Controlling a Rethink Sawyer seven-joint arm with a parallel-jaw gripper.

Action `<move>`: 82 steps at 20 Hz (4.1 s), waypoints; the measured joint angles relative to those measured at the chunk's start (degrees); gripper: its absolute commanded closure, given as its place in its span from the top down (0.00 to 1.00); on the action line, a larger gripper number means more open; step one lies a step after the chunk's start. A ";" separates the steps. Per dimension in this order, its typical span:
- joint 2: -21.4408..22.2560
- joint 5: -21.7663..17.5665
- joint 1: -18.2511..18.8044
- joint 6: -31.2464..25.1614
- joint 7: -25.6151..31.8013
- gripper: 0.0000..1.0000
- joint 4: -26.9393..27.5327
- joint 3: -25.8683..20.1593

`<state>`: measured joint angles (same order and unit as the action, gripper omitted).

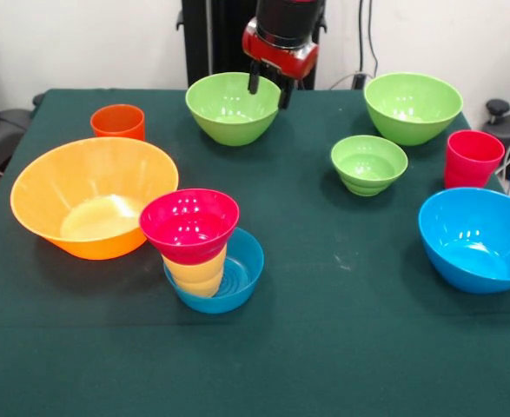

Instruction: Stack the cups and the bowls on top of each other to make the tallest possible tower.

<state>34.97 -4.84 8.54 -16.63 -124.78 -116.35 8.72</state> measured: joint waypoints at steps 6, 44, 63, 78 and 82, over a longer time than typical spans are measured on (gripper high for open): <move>-1.71 0.02 1.50 3.84 0.00 1.00 -2.00 -0.35; -0.86 -0.53 -3.97 2.56 0.00 1.00 -2.07 2.76; -2.85 -0.52 -5.65 9.74 0.00 1.00 -1.71 5.35; -3.99 -0.52 -6.47 12.63 0.00 0.00 -1.70 6.01; -4.45 -0.52 -6.63 14.35 0.00 0.00 -1.70 6.11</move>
<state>30.52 -5.36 1.90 -2.29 -124.78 -118.05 14.83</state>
